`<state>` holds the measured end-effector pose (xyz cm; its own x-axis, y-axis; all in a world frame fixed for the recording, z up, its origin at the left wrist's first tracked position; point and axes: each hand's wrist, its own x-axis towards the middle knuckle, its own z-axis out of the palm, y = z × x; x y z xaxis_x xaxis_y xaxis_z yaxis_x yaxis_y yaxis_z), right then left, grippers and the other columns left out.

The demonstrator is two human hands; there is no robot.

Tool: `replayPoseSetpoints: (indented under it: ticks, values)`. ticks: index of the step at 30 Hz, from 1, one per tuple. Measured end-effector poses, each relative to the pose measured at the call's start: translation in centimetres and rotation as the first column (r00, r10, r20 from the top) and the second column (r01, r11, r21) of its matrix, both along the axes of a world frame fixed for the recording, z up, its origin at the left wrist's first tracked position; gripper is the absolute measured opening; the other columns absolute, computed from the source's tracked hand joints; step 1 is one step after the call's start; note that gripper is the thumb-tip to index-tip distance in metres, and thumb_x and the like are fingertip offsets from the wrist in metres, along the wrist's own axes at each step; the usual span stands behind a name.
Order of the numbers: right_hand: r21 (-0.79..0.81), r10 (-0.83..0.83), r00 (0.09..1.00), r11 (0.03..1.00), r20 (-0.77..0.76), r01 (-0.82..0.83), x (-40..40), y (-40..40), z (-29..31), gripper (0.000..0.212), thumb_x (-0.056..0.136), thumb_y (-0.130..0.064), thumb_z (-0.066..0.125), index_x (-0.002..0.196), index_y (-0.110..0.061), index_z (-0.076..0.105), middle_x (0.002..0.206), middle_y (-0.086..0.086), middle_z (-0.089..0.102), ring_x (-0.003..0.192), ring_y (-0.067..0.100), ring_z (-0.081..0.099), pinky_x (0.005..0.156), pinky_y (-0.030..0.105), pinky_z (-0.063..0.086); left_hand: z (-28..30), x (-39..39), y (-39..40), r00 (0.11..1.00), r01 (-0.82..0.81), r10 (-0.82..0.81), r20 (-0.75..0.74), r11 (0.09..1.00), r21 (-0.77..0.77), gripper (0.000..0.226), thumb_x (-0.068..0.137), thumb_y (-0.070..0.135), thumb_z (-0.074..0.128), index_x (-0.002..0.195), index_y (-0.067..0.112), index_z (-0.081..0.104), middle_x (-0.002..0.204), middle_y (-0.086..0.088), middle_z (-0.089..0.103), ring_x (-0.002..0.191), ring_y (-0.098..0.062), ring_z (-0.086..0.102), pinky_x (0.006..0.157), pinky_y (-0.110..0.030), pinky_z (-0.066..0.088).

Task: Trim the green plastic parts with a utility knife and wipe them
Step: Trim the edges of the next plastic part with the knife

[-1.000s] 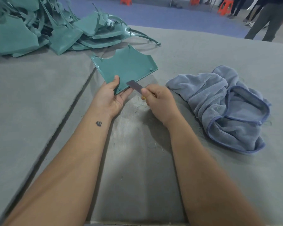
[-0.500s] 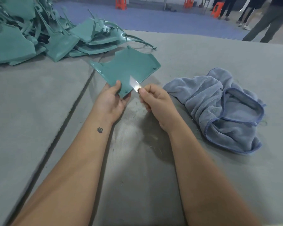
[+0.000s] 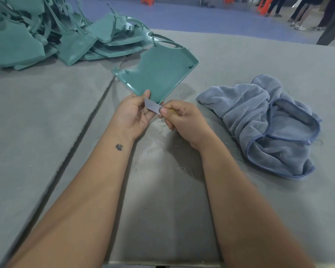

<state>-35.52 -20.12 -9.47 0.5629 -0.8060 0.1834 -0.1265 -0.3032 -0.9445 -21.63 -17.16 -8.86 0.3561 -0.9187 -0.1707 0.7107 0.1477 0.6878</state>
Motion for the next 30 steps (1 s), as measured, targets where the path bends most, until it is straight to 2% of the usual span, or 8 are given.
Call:
replayPoseSetpoints:
  ticks: [4, 8, 11, 14, 21, 30]
  values:
    - [-0.004, -0.013, 1.000, 1.000, 0.021, 0.013, 0.05, -0.06, -0.05, 0.024, 0.097, -0.009, 0.054, 0.074, -0.014, 0.061, 0.054, 0.001, 0.046, 0.051, 0.007, 0.040, 0.053, 0.016, 0.036, 0.11, 0.04, 0.28, 1.000, 0.023, -0.023, 0.010, 1.000, 0.003, 0.020, 0.100, -0.002, 0.038, 0.103, 0.002, 0.058, 0.101, -0.016, 0.067, 0.071, -0.021, 0.073, 0.058, -0.028, 0.058]
    - [-0.005, -0.034, 0.997, 0.999, 0.064, 0.035, 0.05, -0.27, -0.12, 0.025, 0.097, -0.009, 0.052, 0.075, -0.016, 0.061, 0.055, 0.000, 0.046, 0.051, 0.006, 0.038, 0.053, 0.017, 0.034, 0.16, 0.21, 0.43, 0.999, 0.041, -0.041, 0.035, 0.999, -0.004, 0.017, 0.100, 0.002, 0.041, 0.097, 0.004, 0.057, 0.081, -0.011, 0.073, 0.069, -0.019, 0.073, 0.062, -0.027, 0.059]
    - [0.040, -0.107, 0.976, 0.994, 0.189, 0.101, -0.19, -0.60, -0.07, 0.026, 0.098, -0.009, 0.050, 0.075, -0.017, 0.060, 0.056, 0.000, 0.045, 0.051, 0.006, 0.037, 0.053, 0.017, 0.032, 0.16, 0.40, 0.55, 0.995, 0.073, -0.072, 0.069, 0.997, -0.018, 0.017, 0.099, 0.002, 0.043, 0.107, 0.004, 0.058, 0.084, -0.009, 0.075, 0.075, -0.018, 0.073, 0.067, -0.026, 0.060]
    - [0.060, -0.124, 0.967, 0.992, 0.223, 0.114, -0.28, -0.71, -0.02, 0.026, 0.098, -0.010, 0.050, 0.076, -0.018, 0.060, 0.057, 0.001, 0.046, 0.051, 0.006, 0.037, 0.052, 0.018, 0.032, 0.14, 0.46, 0.62, 0.995, 0.080, -0.078, 0.067, 0.996, -0.027, 0.018, 0.099, 0.003, 0.044, 0.109, 0.004, 0.058, 0.086, -0.009, 0.075, 0.078, -0.019, 0.073, 0.068, -0.027, 0.060]
    - [-0.027, 0.060, 0.997, 0.998, 0.039, -0.059, -0.08, -0.35, 0.02, 0.021, 0.096, -0.006, 0.055, 0.078, -0.013, 0.063, 0.055, 0.001, 0.048, 0.050, 0.002, 0.041, 0.054, 0.012, 0.035, 0.34, 0.47, 0.73, 0.996, 0.083, -0.084, -0.017, 0.996, -0.025, 0.018, 0.100, 0.003, 0.041, 0.098, 0.002, 0.059, 0.080, -0.013, 0.074, 0.071, -0.021, 0.073, 0.060, -0.028, 0.059]
    - [-0.017, 0.016, 0.993, 1.000, 0.119, -0.014, -0.18, -0.03, 0.09, 0.028, 0.095, -0.003, 0.054, 0.073, -0.018, 0.063, 0.057, 0.001, 0.048, 0.049, -0.001, 0.040, 0.052, 0.010, 0.034, 0.64, -0.01, 0.95, 0.996, 0.076, -0.077, -0.040, 0.997, -0.019, 0.016, 0.100, 0.004, 0.043, 0.103, 0.001, 0.059, 0.078, -0.012, 0.074, 0.068, -0.020, 0.073, 0.055, -0.024, 0.056]
